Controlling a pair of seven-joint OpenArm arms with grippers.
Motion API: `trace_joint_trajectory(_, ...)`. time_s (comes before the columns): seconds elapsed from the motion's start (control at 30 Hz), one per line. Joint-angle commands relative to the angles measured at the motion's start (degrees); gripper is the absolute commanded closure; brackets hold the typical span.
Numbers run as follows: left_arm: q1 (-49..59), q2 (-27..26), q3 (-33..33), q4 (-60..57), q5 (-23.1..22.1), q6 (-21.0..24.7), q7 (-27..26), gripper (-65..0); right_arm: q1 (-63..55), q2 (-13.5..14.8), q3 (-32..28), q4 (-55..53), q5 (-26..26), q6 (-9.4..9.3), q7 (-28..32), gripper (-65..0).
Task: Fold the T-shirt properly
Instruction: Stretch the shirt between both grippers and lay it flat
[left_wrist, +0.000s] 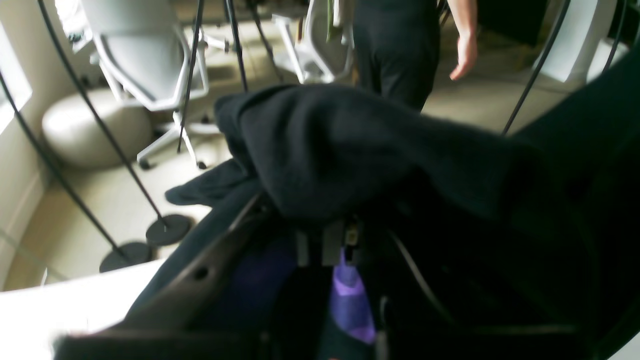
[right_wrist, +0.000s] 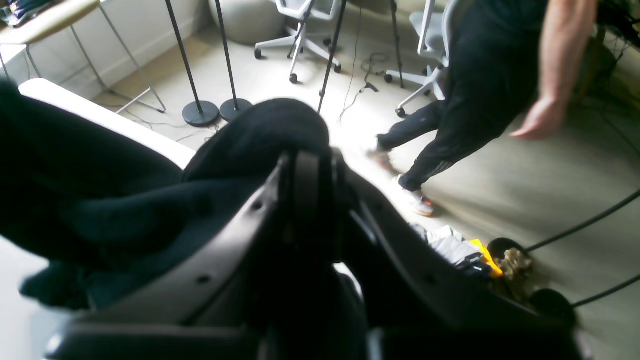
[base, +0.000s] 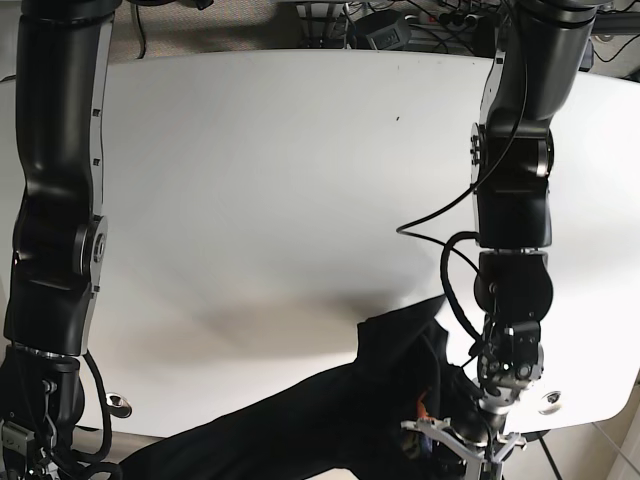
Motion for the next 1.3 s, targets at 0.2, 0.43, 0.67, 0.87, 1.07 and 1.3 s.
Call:
trace_joint_trajectory(0.2, -6.41, -2.29, -0.34, -1.85, -0.66, -0.05, -2.16, 0.0, 2.95, 5.89, 0.72, 1.16, 1.49, -0.1, 0.29, -2.1)
trace_joint_trajectory(0.43, 8.62, -2.38, -4.21, 3.42, -0.75, -0.05, -2.25, 0.0, -0.95, 9.67, 9.34, 21.73, 7.47, -2.21, -8.23, -2.1)
trace_joint_trajectory(0.67, 28.23, -3.61, -4.3, 10.81, -0.75, -0.05, -2.51, 0.0, -35.5, 5.27, 23.76, 50.3, 7.65, -3.09, -16.23, -2.1)
trace_joint_trajectory(0.87, 42.03, -3.96, -8.08, 16.96, -0.75, -0.14, -2.42, 0.0, -56.69, -0.09, 30.26, 60.85, 7.65, -3.0, -16.23, -2.1)
trace_joint_trajectory(1.07, 52.76, -3.96, -13.53, 27.25, -0.66, -5.59, 1.09, 0.0, -73.22, -2.02, 38.88, 62.43, 11.16, -1.16, -16.23, -2.1)
trace_joint_trajectory(1.3, 60.23, -3.96, -17.57, 32.52, -0.58, -9.81, 3.82, 0.0, -91.15, -5.54, 43.62, 62.34, 17.58, -0.89, -16.15, -2.2)
